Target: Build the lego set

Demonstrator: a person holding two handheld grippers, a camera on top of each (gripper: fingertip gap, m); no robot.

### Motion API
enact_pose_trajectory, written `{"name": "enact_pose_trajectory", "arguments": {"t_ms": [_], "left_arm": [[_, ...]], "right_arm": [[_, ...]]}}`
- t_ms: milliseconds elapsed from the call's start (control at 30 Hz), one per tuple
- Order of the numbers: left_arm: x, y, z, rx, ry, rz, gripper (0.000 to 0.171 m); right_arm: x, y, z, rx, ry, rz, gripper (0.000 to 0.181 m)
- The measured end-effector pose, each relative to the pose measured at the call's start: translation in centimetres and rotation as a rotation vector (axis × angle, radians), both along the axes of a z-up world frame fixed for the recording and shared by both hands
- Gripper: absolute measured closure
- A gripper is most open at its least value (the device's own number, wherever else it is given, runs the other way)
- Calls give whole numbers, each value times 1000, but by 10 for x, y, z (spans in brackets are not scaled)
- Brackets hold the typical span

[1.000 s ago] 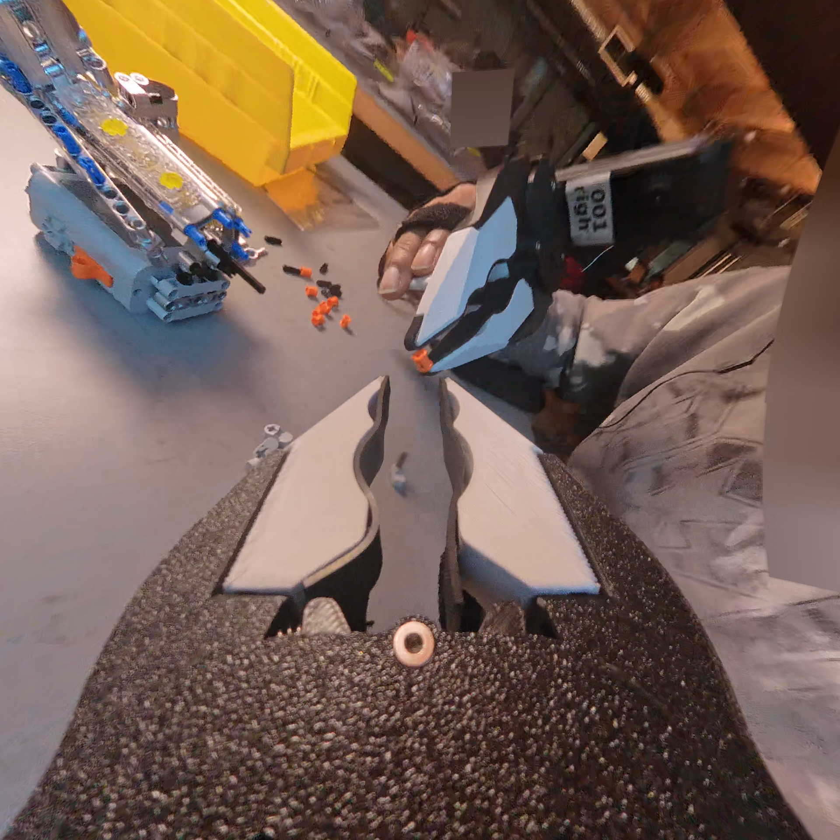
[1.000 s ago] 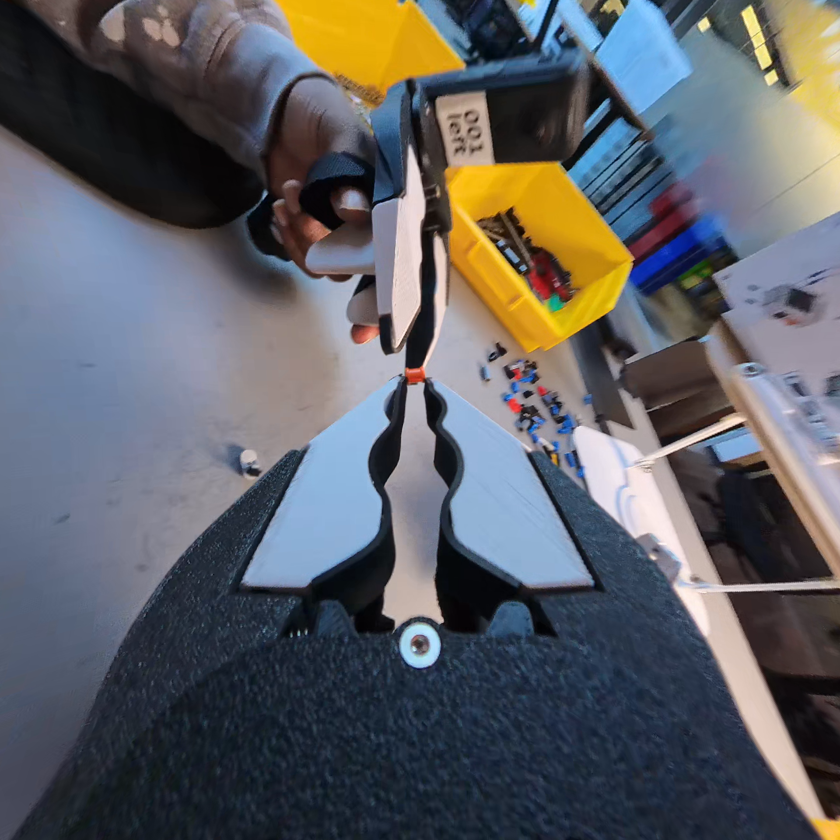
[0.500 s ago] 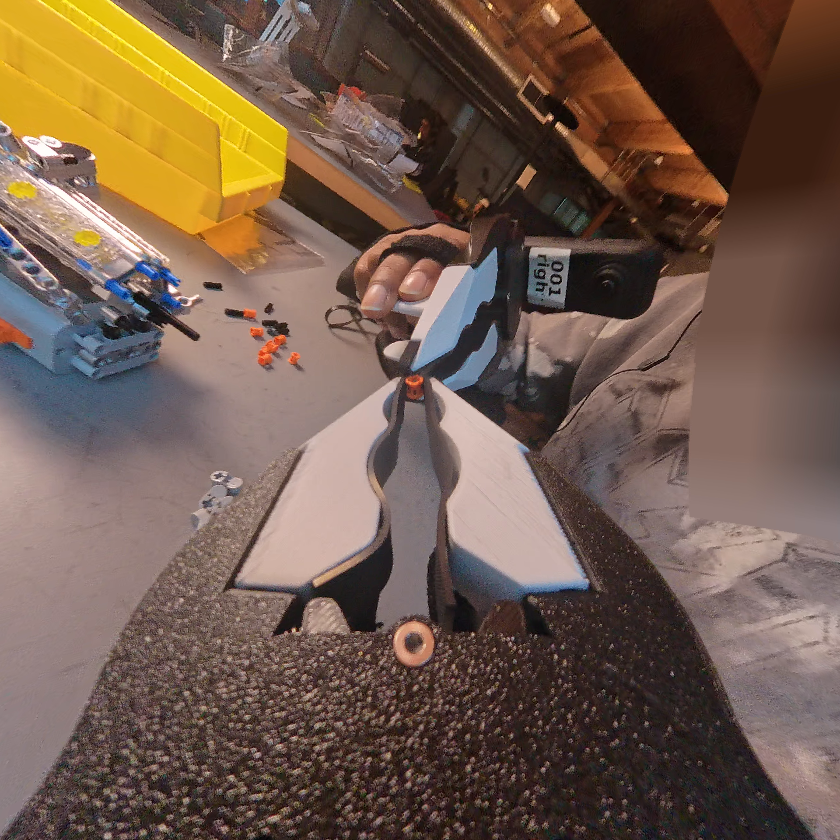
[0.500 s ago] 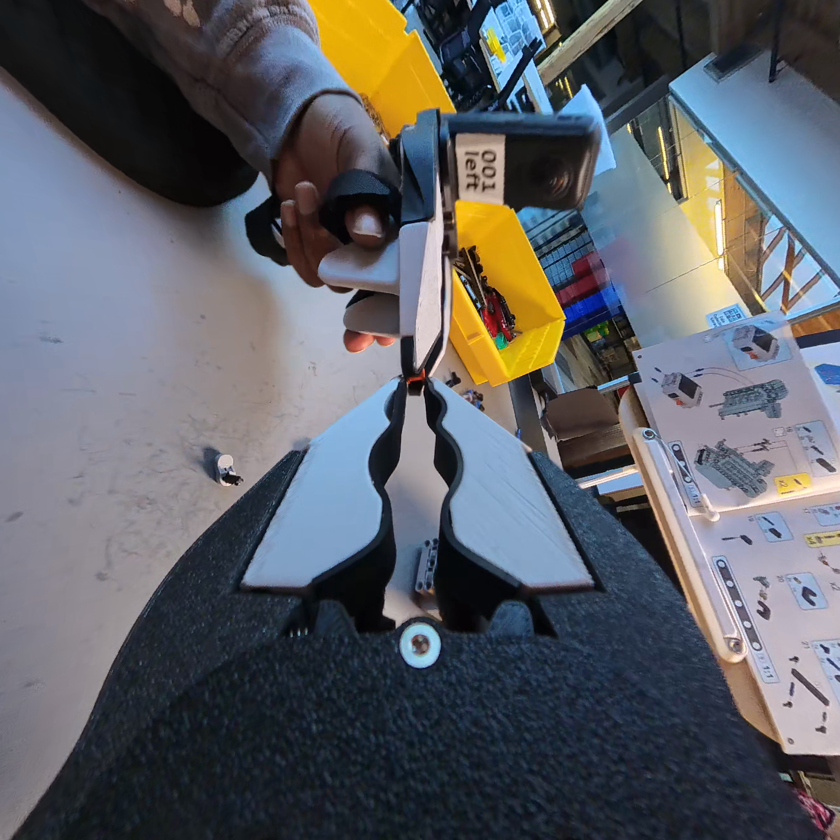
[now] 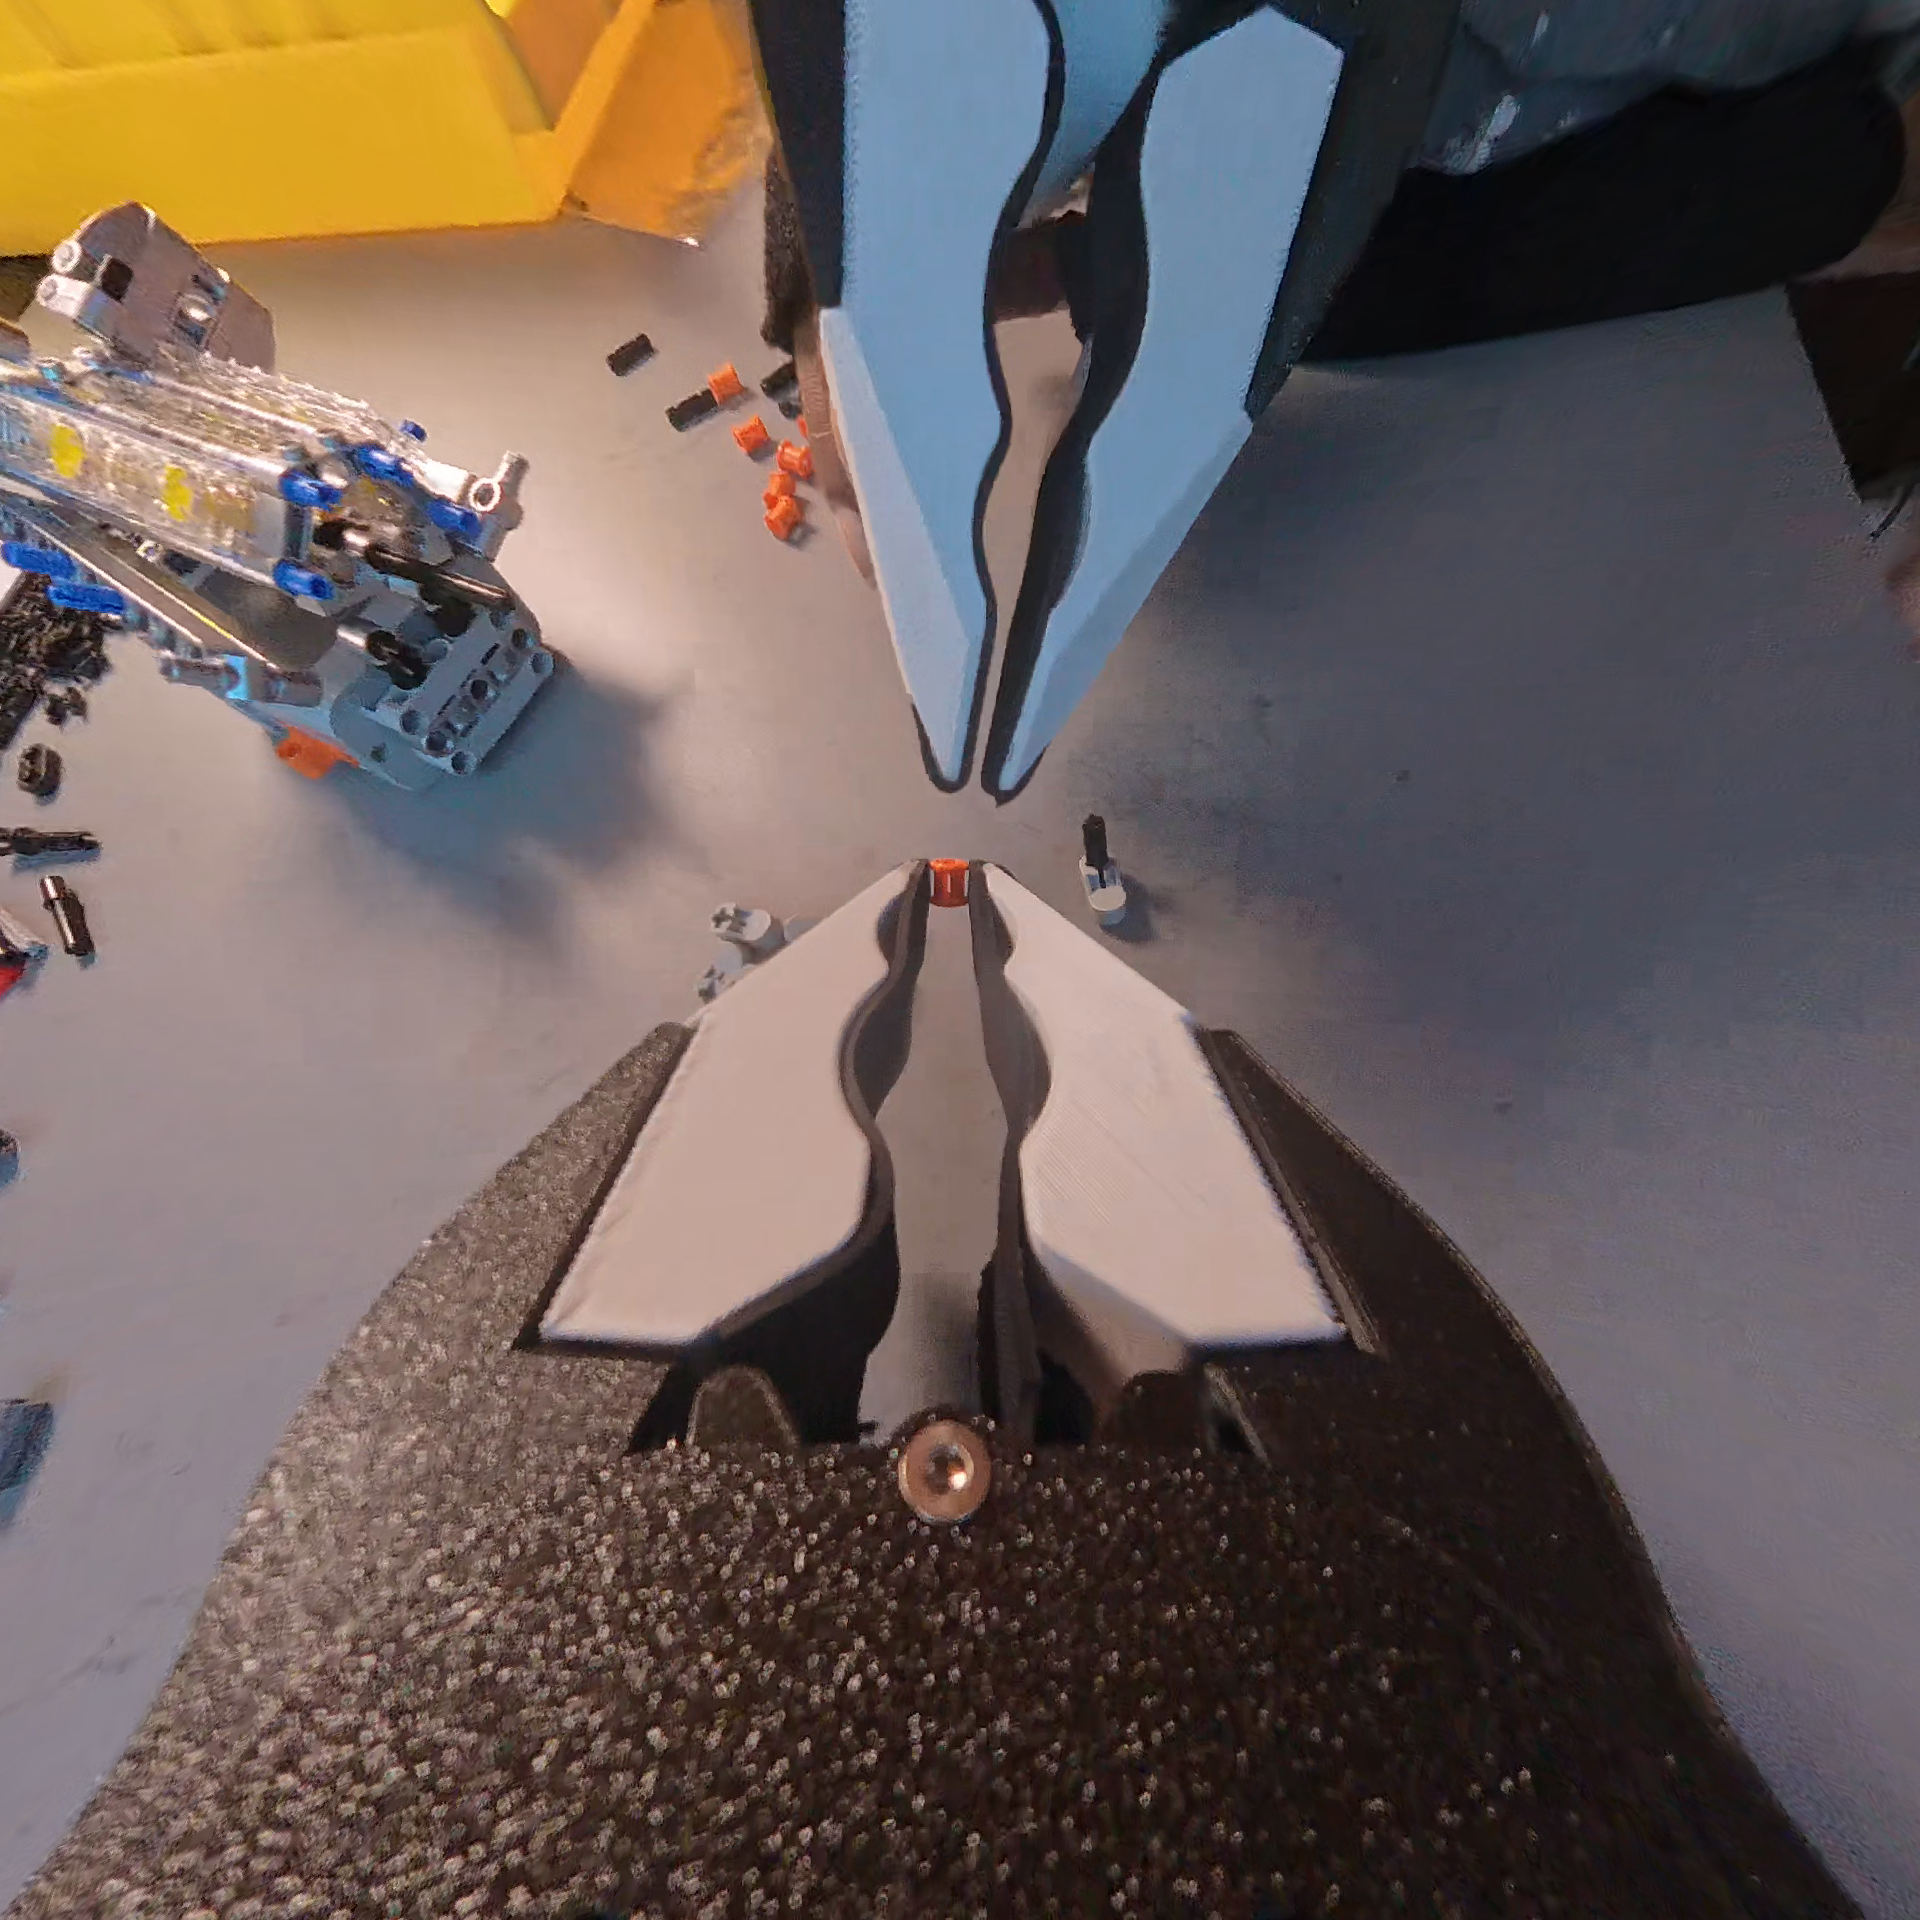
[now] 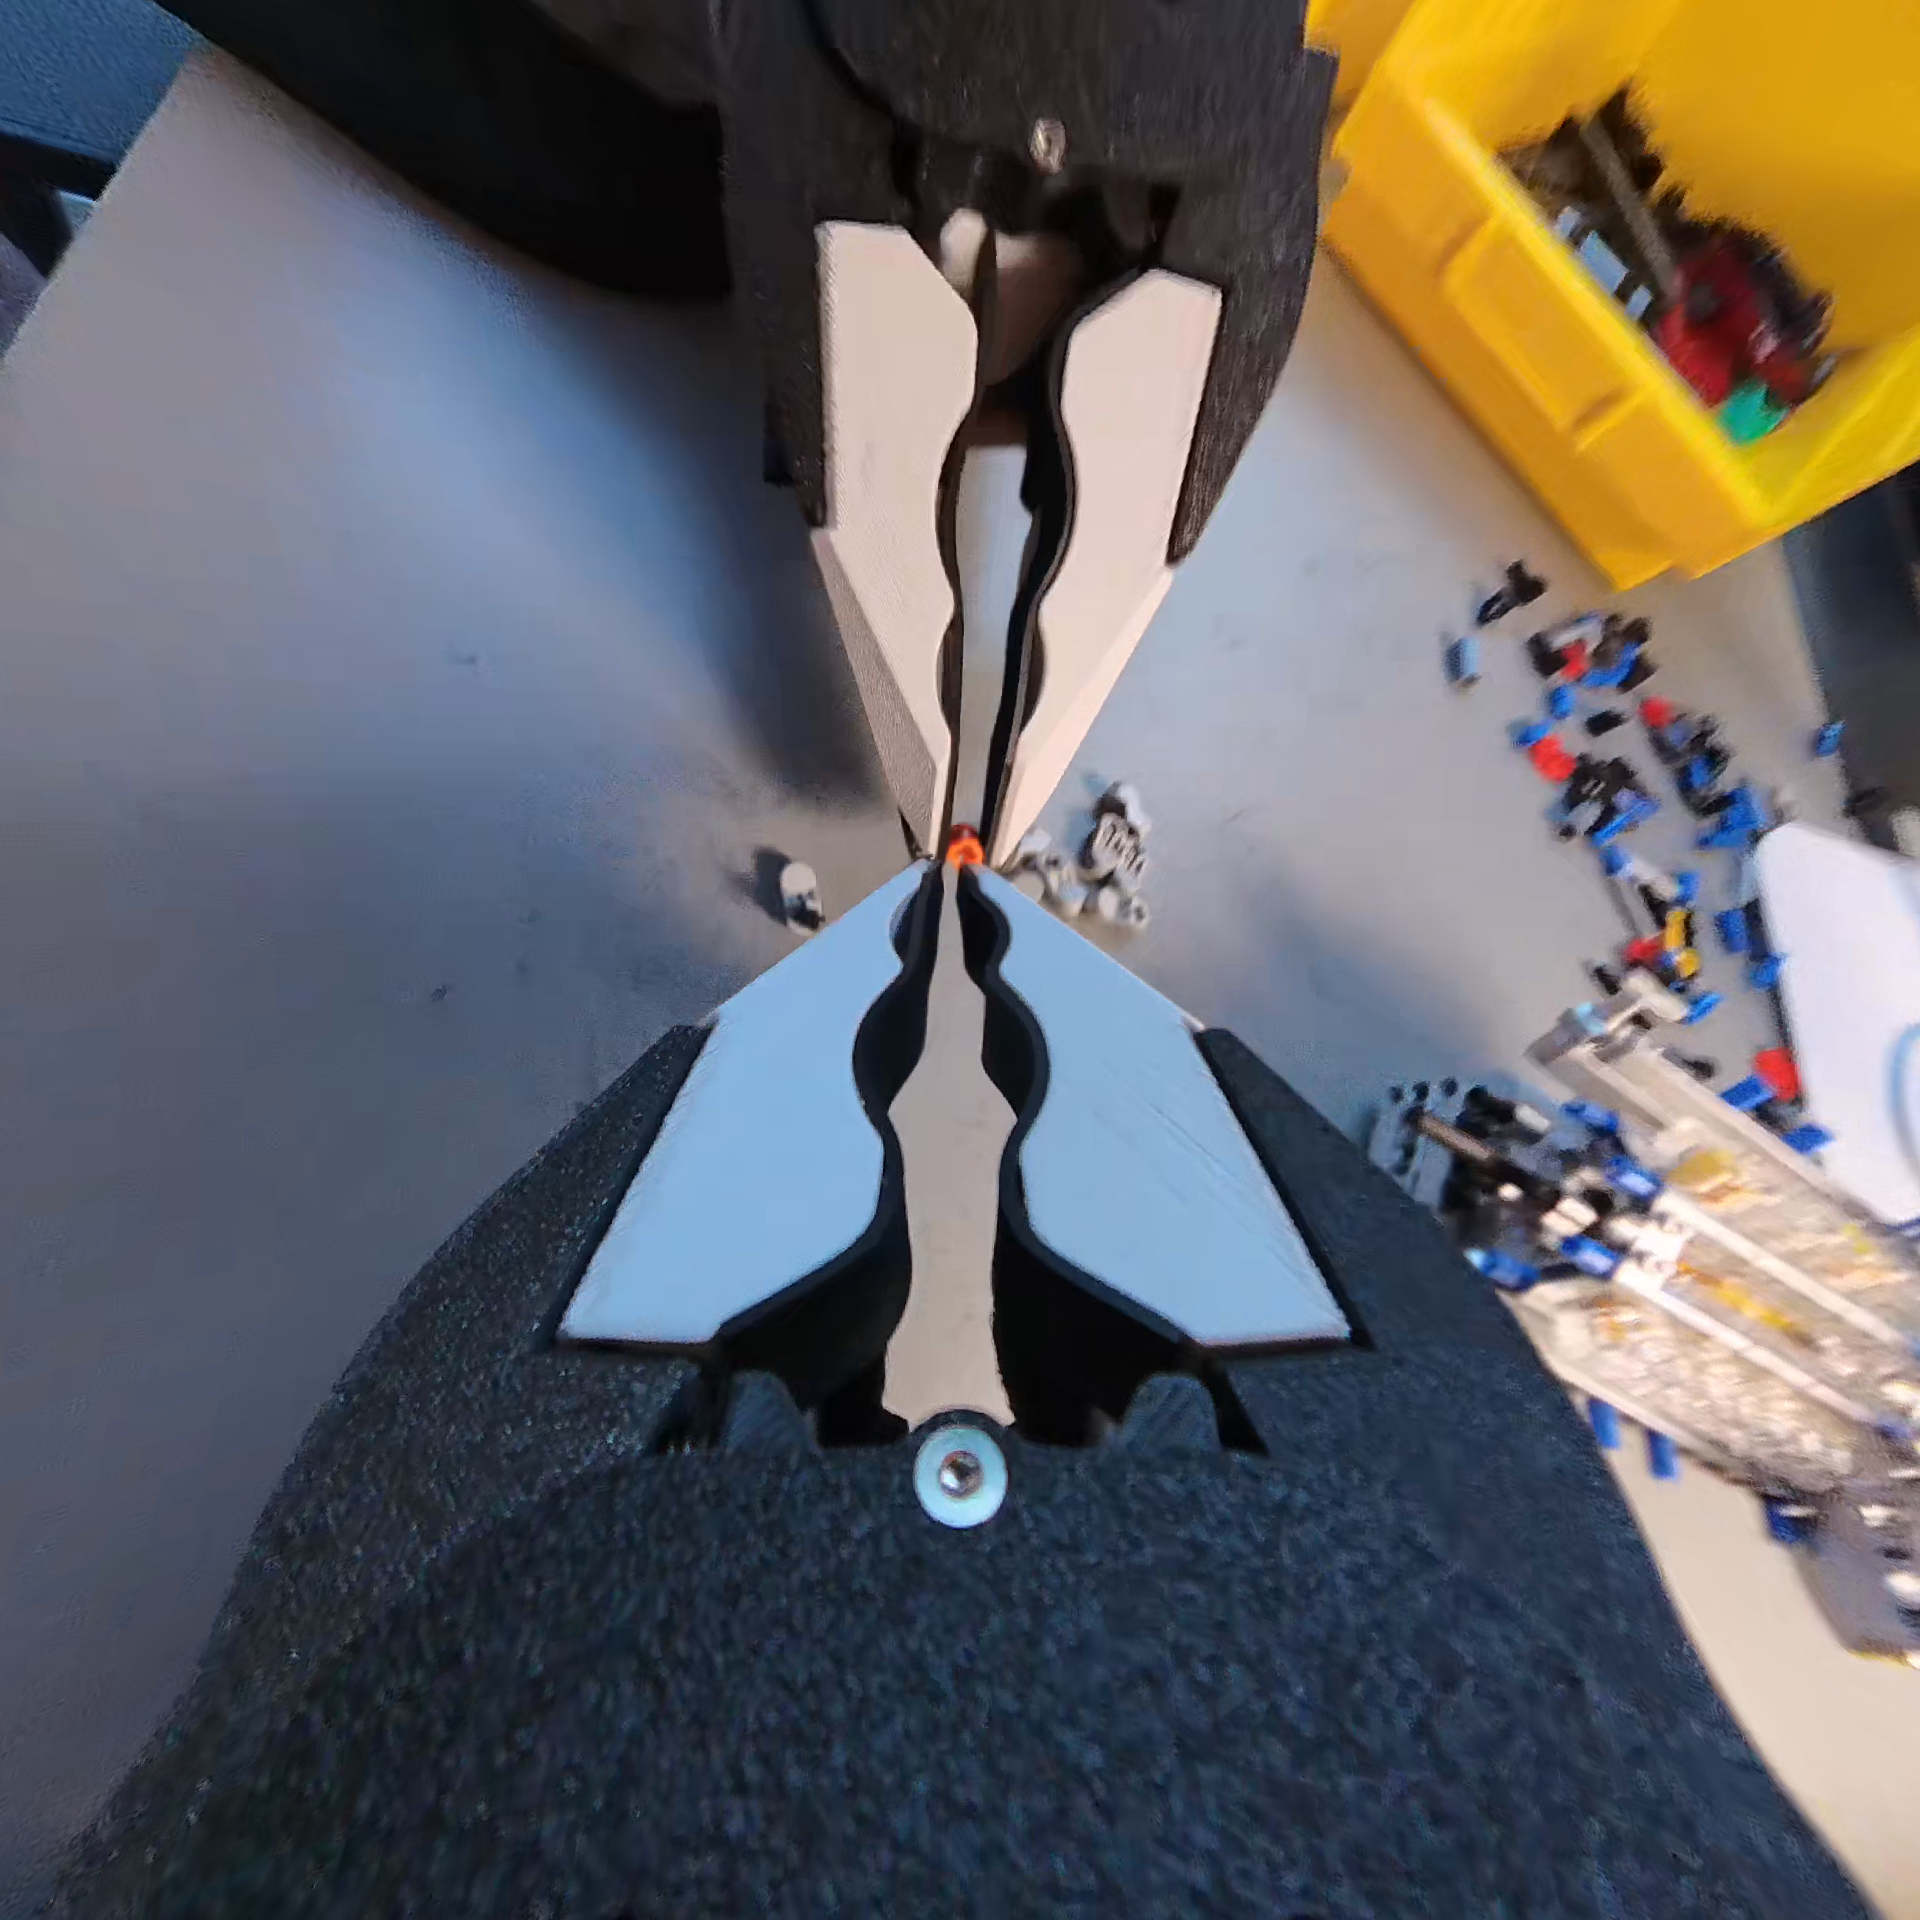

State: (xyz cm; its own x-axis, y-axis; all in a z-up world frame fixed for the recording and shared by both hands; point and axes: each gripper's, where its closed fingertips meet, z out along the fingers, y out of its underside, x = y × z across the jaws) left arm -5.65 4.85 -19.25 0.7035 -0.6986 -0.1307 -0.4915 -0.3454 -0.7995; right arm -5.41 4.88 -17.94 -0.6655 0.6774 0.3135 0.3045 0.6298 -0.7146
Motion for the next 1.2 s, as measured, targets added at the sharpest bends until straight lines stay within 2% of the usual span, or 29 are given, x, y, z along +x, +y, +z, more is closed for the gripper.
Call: {"name": "enact_pose_trajectory", "arguments": {"t_ms": [67,133,267,400,567,933,1000,1200], "left_arm": [[-1,5,-2,38,62,19,166],[-3,11,1,99,126,49,166],[-17,25,21,270,216,146,166],[-26,31,40,410,298,206,166],[-28,32,49,505,403,228,166],[-22,30,60,618,539,221,166],[-22,29,61,622,540,220,166],[-20,27,65,619,456,210,166]], "right_arm": [[1,9,-10,-86,-126,-84,177],[-4,15,-5,-255,-173,-168,172],[-19,20,22,-629,-185,-304,162],[-29,24,34,-836,-163,-373,162],[-34,24,41,-864,-108,-402,166],[-32,18,50,-983,-125,-381,167],[-32,20,50,-960,-103,-384,175],[-29,18,54,-928,-89,-327,175]]}}
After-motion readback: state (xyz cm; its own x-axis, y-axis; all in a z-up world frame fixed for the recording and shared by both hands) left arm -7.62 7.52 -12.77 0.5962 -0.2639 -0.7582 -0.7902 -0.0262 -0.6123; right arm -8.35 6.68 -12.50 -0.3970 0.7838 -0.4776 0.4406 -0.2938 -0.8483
